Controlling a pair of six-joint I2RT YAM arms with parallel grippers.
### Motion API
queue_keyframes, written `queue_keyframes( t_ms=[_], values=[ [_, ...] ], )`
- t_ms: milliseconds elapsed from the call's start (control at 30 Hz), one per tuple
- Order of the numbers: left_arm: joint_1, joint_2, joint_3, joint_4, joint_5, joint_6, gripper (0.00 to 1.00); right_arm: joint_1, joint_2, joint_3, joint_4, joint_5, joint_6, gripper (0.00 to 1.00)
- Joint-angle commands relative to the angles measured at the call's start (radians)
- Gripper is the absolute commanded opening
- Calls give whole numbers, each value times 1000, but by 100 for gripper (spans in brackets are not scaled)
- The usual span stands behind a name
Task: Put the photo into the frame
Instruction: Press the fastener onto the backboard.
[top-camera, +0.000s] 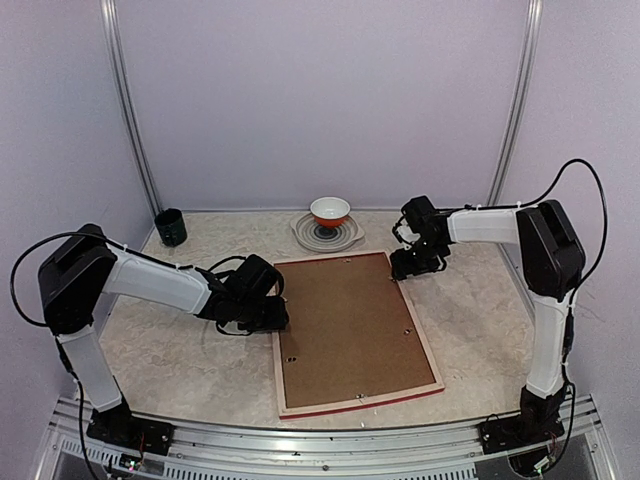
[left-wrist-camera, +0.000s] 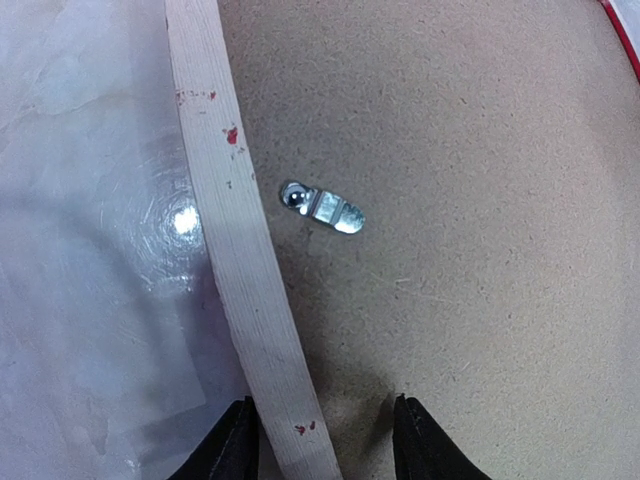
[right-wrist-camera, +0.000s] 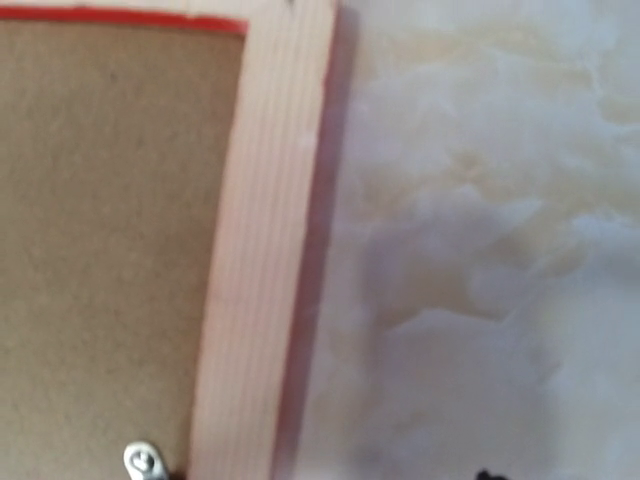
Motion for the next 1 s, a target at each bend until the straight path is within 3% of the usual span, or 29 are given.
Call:
queue_keyframes(
  t_ms=[0,567,967],
  values=[
    [-9,29,-6,-3,18,-11,46,-10,35,18,3,6,7,66],
    [-14,36,0,-1,21,-12,46,-3,-2,-50,20,-68,14,66],
    [-20,38,-2,-2,19,-13,45,-3,-1,-39,-11,33,20,63]
  ],
)
